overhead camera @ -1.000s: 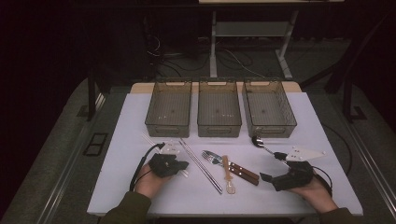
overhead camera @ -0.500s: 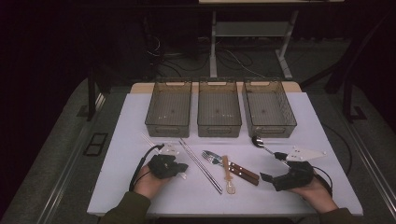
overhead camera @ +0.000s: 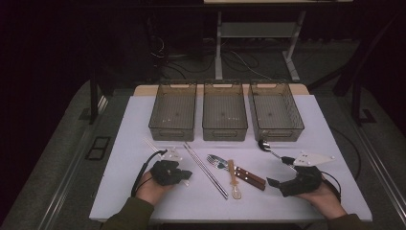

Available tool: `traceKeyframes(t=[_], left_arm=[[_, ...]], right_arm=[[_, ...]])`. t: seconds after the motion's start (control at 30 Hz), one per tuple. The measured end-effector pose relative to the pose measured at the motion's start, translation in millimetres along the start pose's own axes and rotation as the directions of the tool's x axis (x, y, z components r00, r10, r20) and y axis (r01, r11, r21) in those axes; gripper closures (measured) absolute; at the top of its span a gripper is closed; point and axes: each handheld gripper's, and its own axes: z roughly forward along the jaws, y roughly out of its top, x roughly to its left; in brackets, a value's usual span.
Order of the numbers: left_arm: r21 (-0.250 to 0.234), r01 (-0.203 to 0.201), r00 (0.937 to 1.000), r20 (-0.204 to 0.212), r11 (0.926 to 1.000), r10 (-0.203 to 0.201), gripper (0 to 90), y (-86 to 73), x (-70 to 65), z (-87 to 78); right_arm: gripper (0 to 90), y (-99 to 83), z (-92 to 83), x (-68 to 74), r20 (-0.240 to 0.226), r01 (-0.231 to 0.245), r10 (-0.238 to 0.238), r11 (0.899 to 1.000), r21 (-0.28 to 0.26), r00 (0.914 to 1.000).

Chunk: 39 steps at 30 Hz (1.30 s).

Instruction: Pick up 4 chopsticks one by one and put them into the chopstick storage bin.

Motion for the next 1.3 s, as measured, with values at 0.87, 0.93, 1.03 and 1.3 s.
traceKeyframes(t=[0.87, 0.93, 1.03, 1.3], left_arm=[[0.036, 0.003, 1.0000, -0.006, 0.9994, -0.002, 88.9, -11.9, -7.3, -13.7], [0.042, 0.001, 1.0000, -0.008, 0.9991, 0.000, 88.9, -12.8, -7.9, -15.0], [0.043, 0.005, 0.9999, -0.009, 0.9991, -0.005, 88.9, -15.0, -8.6, -17.0], [0.044, 0.012, 0.9999, -0.009, 0.9990, -0.011, 88.9, -19.4, -10.2, -20.8]], right_arm=[[2.5, -0.5, -0.6, 1.1, 0.004, 0.005, -0.005, 1.000, 0.003, 1.0000], [2.5, -0.5, -0.7, 1.4, 0.004, 0.006, -0.006, 1.000, 0.003, 1.0000], [2.5, -0.6, -0.7, 1.5, 0.004, 0.006, -0.006, 1.000, 0.003, 1.0000], [2.5, -0.7, -0.7, 1.9, 0.005, 0.007, -0.007, 1.000, 0.004, 1.0000]])
